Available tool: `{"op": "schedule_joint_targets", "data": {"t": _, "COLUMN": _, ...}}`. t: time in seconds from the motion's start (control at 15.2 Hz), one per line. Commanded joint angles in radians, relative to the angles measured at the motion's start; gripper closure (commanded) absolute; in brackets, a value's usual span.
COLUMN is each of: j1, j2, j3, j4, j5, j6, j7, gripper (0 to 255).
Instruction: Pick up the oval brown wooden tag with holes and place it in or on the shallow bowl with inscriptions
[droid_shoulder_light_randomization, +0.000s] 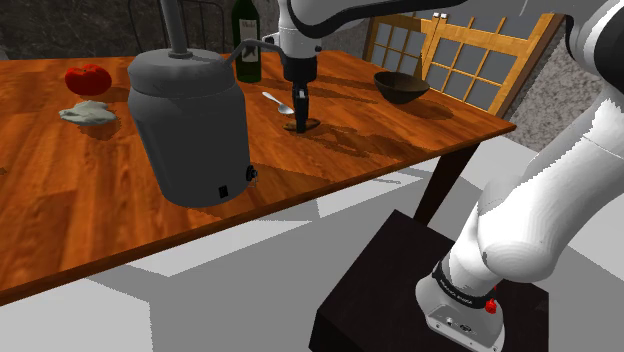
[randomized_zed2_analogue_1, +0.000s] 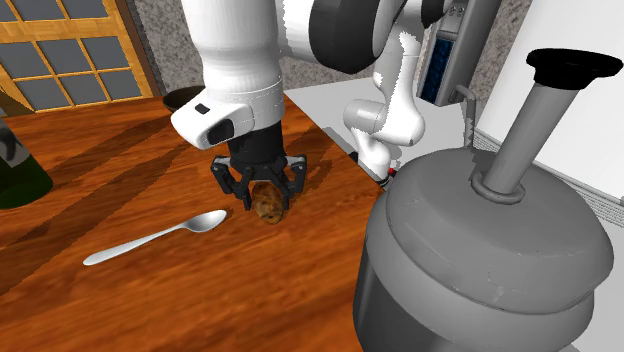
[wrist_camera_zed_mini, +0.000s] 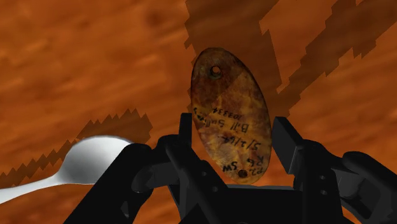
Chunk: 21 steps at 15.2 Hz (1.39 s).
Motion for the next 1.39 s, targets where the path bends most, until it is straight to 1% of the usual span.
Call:
{"op": "schedule_joint_targets", "data": {"t": 0.0, "j1": 0.000, "j2": 0.000, "j3": 0.000, "j4": 0.000, "j5": 0.000, "j6": 0.000, "j7": 0.000, "gripper": 255}}
{"op": "schedule_joint_targets", "data": {"t": 0.33, "j1": 0.000, "j2": 0.000, "j3": 0.000, "j4": 0.000, "j5": 0.000, "j6": 0.000, "j7": 0.000, "gripper": 255}}
{"op": "schedule_joint_targets", "data": {"t": 1.32, "j1": 0.000, "j2": 0.020, "j3": 0.001, "j4": 0.224, "j5": 0.000, "j6": -0.205, "j7": -0.005, "gripper": 255}}
